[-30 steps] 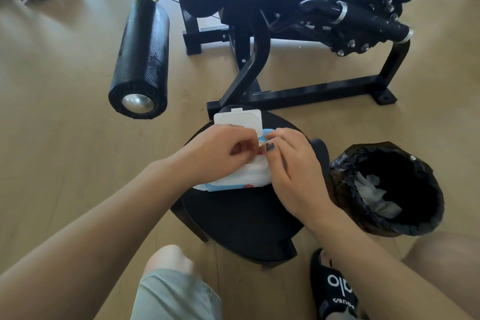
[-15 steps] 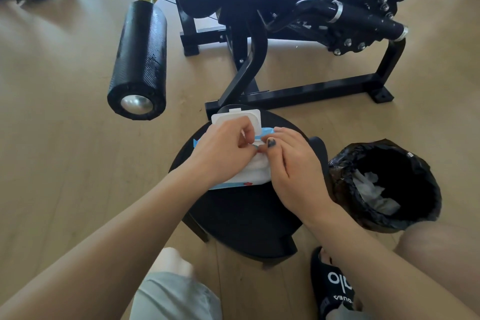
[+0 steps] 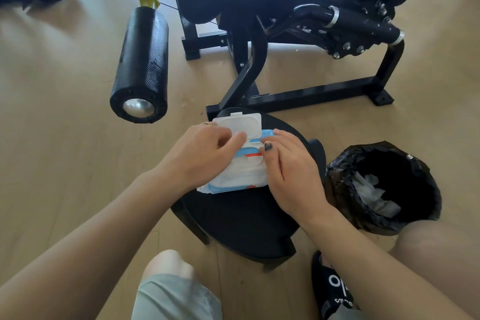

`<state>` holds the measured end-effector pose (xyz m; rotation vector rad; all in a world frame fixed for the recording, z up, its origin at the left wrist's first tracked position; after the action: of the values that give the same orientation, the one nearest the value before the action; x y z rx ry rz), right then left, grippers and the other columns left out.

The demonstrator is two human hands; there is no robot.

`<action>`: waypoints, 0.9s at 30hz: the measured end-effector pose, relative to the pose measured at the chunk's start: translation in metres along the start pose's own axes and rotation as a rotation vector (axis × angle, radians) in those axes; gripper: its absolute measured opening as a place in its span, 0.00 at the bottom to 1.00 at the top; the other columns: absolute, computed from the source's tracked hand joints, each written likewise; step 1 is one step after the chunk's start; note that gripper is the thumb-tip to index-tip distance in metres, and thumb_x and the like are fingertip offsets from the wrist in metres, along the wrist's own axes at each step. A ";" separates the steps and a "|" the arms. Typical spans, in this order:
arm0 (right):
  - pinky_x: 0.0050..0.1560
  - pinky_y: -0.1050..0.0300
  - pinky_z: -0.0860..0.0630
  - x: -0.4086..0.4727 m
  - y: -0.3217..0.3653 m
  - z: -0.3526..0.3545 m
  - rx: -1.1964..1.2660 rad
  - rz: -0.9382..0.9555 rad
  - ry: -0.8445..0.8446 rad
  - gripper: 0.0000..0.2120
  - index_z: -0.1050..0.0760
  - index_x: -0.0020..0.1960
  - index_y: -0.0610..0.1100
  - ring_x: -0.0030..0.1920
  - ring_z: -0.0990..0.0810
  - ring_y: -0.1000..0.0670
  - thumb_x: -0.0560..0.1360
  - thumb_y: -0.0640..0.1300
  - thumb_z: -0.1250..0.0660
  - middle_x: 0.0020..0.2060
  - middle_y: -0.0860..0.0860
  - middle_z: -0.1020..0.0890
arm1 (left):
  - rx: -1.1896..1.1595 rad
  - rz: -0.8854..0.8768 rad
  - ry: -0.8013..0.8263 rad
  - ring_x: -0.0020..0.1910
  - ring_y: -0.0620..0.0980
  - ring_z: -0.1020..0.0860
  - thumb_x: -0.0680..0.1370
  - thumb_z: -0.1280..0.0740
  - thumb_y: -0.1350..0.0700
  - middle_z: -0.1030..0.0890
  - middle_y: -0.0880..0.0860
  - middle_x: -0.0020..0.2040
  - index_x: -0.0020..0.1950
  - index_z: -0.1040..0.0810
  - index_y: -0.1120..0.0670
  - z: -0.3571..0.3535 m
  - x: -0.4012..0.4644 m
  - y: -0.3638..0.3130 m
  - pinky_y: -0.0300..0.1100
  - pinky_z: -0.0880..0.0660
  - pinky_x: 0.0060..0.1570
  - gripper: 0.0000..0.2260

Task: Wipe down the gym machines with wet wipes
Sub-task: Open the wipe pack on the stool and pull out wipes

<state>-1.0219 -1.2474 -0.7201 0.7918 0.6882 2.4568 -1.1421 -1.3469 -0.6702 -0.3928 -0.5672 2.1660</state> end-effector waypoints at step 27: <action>0.73 0.59 0.36 0.000 0.007 0.002 -0.062 0.077 -0.042 0.21 0.16 0.54 0.40 0.62 0.22 0.51 0.83 0.49 0.46 0.54 0.47 0.14 | 0.737 -0.481 0.086 0.57 0.49 0.28 0.84 0.40 0.50 0.24 0.51 0.60 0.63 0.23 0.53 -0.040 0.018 -0.027 0.42 0.26 0.53 0.12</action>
<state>-1.0226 -1.2522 -0.7140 0.8584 0.5737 2.5090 -1.1168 -1.3075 -0.6912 0.0567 0.1925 1.7231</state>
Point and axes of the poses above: each hand's wrist, its own x-axis towards the middle knuckle, its own z-axis out of the back of the hand, y = z × x, the point moved 8 cm from there along x, towards the middle knuckle
